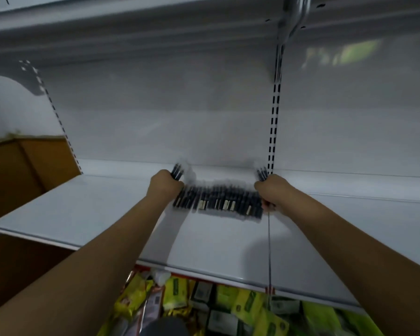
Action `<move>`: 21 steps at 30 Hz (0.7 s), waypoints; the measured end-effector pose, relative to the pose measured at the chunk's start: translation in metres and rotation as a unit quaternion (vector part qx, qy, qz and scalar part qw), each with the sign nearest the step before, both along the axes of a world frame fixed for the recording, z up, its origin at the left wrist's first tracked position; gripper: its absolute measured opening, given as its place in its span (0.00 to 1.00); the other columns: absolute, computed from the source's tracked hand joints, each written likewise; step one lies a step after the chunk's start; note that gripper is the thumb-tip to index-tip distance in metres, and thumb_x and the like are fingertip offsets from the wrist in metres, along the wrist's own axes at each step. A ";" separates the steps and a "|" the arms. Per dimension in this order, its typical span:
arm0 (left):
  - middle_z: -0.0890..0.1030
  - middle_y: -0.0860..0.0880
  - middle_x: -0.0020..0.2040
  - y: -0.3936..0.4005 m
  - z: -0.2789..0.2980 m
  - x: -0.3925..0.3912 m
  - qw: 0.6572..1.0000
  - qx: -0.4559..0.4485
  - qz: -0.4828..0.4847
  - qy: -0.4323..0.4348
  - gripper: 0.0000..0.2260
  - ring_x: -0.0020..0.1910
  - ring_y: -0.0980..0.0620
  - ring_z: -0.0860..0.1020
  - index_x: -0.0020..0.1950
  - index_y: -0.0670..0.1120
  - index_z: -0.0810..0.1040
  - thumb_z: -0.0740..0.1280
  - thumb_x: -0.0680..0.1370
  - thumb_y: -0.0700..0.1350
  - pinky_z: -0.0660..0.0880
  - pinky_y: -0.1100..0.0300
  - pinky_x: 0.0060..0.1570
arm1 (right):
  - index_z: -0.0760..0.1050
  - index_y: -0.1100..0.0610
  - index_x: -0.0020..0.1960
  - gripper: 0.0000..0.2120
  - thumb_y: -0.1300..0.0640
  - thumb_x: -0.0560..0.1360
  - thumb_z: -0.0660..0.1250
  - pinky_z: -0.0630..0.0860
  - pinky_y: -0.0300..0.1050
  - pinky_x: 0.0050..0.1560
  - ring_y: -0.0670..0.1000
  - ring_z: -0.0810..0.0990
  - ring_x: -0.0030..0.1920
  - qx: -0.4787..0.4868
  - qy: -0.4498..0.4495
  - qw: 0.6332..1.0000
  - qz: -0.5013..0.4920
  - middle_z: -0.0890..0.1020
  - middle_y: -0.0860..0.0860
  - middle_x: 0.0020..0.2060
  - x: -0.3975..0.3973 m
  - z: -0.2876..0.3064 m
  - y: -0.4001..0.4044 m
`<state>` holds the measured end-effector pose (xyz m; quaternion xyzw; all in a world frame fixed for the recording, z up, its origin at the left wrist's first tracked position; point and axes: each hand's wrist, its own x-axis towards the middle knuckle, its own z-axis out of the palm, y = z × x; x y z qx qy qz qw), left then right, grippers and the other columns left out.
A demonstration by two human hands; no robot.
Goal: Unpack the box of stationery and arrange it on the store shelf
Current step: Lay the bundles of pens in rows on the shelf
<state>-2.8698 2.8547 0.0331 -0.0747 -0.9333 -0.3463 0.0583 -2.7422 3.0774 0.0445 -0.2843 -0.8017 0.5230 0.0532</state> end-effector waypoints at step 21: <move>0.72 0.43 0.71 0.020 -0.046 0.022 0.961 -0.187 -0.130 0.160 0.21 0.69 0.43 0.69 0.75 0.50 0.67 0.57 0.81 0.45 0.72 0.51 0.62 | 0.41 0.54 0.80 0.30 0.42 0.83 0.43 0.38 0.49 0.77 0.56 0.37 0.78 0.449 0.030 0.880 0.155 0.39 0.56 0.78 -0.022 -0.074 -0.051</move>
